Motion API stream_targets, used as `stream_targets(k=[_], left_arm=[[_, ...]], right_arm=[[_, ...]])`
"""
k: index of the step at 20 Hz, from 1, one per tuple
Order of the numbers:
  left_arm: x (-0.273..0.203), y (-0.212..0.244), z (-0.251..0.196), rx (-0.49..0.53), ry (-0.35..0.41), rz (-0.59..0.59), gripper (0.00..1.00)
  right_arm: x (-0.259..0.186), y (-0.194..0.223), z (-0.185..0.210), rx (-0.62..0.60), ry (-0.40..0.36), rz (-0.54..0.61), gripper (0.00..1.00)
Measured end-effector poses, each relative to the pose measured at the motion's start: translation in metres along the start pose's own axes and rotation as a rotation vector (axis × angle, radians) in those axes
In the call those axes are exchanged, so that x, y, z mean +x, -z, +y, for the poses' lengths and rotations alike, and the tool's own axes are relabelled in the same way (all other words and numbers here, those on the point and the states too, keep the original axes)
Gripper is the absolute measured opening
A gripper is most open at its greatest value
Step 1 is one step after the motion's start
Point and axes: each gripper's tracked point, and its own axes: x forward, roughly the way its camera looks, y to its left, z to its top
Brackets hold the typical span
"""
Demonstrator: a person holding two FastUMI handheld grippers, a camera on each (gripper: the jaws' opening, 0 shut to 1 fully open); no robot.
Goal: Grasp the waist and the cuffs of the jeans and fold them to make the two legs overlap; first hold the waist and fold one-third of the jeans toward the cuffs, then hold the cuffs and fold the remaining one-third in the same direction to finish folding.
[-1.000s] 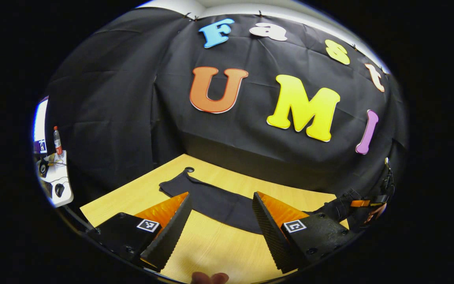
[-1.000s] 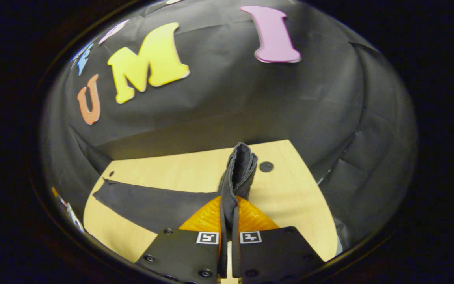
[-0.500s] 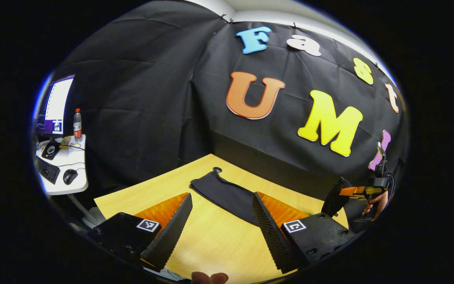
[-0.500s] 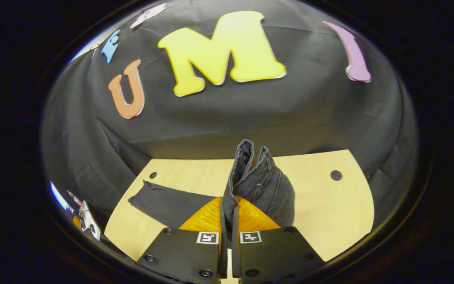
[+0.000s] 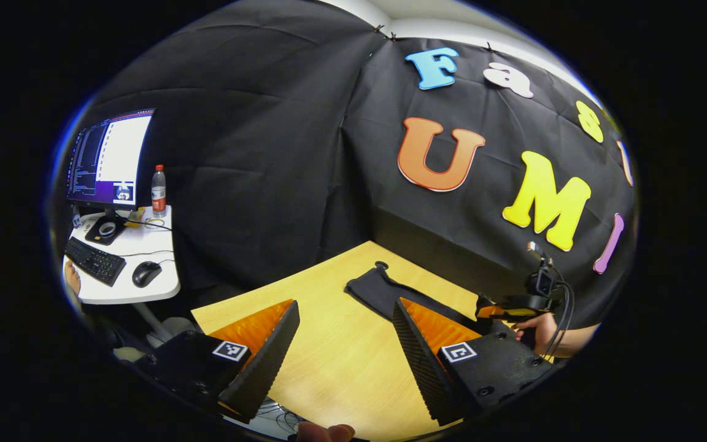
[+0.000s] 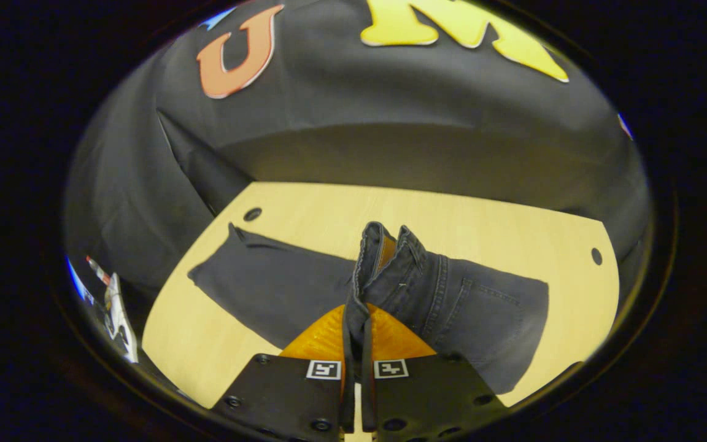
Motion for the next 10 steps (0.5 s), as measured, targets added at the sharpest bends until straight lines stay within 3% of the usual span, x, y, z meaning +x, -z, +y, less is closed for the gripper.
stream_targets(k=[3, 4, 5, 9, 10], left_arm=[[-0.002, 0.005, 0.013, 0.002, -0.030, 0.019, 0.98], [-0.002, 0.006, 0.016, 0.003, -0.032, 0.025, 0.98], [-0.001, 0.007, 0.016, 0.006, -0.035, 0.029, 0.98], [0.002, 0.005, 0.014, 0.004, -0.028, 0.038, 0.99], [0.004, 0.006, 0.014, 0.005, -0.026, 0.038, 0.99]], right_arm=[[0.023, 0.019, 0.013, -0.083, 0.044, 0.030, 0.05], [0.026, 0.021, 0.017, -0.096, 0.051, 0.034, 0.10], [0.029, 0.023, 0.020, -0.103, 0.051, 0.039, 0.05], [0.029, 0.029, 0.029, -0.102, -0.002, 0.053, 0.14], [0.028, 0.028, 0.034, -0.089, -0.034, 0.052, 0.23]])
